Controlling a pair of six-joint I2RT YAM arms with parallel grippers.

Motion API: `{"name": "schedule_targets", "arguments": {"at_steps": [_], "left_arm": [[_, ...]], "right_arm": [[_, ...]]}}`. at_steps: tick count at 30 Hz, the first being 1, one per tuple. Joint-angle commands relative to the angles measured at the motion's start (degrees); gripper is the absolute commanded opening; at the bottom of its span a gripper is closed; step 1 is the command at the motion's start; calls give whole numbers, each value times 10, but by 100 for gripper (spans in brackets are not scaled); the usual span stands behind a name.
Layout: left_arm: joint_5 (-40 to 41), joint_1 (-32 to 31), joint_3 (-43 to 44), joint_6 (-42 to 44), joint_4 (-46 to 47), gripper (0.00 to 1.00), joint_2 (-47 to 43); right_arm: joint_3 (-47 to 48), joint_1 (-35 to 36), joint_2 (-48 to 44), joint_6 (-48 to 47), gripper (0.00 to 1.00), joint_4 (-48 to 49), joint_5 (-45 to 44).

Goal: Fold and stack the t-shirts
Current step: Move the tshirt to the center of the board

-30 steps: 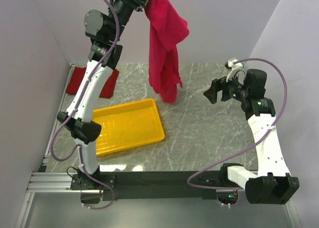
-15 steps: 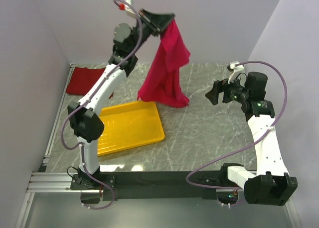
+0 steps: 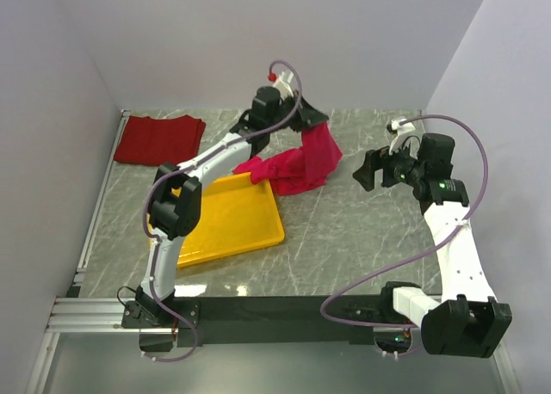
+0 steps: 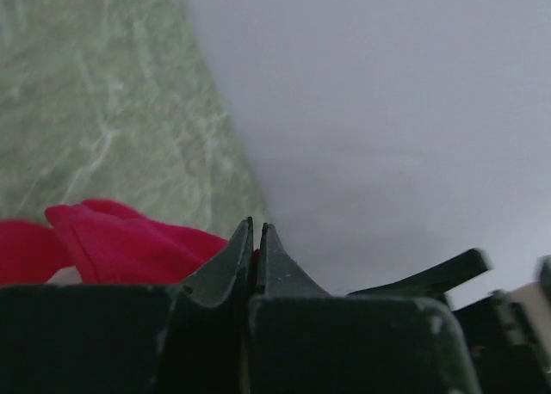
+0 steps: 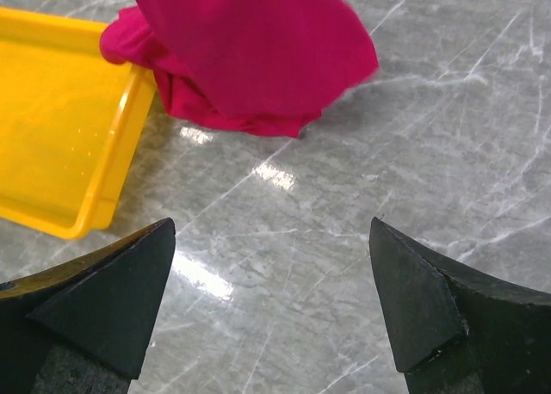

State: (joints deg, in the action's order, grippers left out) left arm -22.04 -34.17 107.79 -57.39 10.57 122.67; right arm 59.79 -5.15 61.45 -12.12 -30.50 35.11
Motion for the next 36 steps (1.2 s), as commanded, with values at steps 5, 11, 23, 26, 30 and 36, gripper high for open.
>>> {"name": "schedule_targets", "arguments": {"at_steps": [5,11,23,26,30,36], "left_arm": [[-10,-20,43,109,-104,1,51],[74,-28,38,217,-192,46,-5],[335,-24,-204,366,-201,83,-355],[398,-13,-310,345,-212,87,-464],[458,1,-434,290,-248,90,-591],[536,15,-504,233,-314,93,-746]], "right_arm": [[-18,-4,-18,-34,100,7,25],[-23,-2,-18,-75,99,-18,58],[-48,185,6,-255,99,-83,109],[-47,258,34,-209,97,-58,91],[-37,363,66,-291,96,-81,66],[-16,510,135,-436,97,-56,-30]]}}
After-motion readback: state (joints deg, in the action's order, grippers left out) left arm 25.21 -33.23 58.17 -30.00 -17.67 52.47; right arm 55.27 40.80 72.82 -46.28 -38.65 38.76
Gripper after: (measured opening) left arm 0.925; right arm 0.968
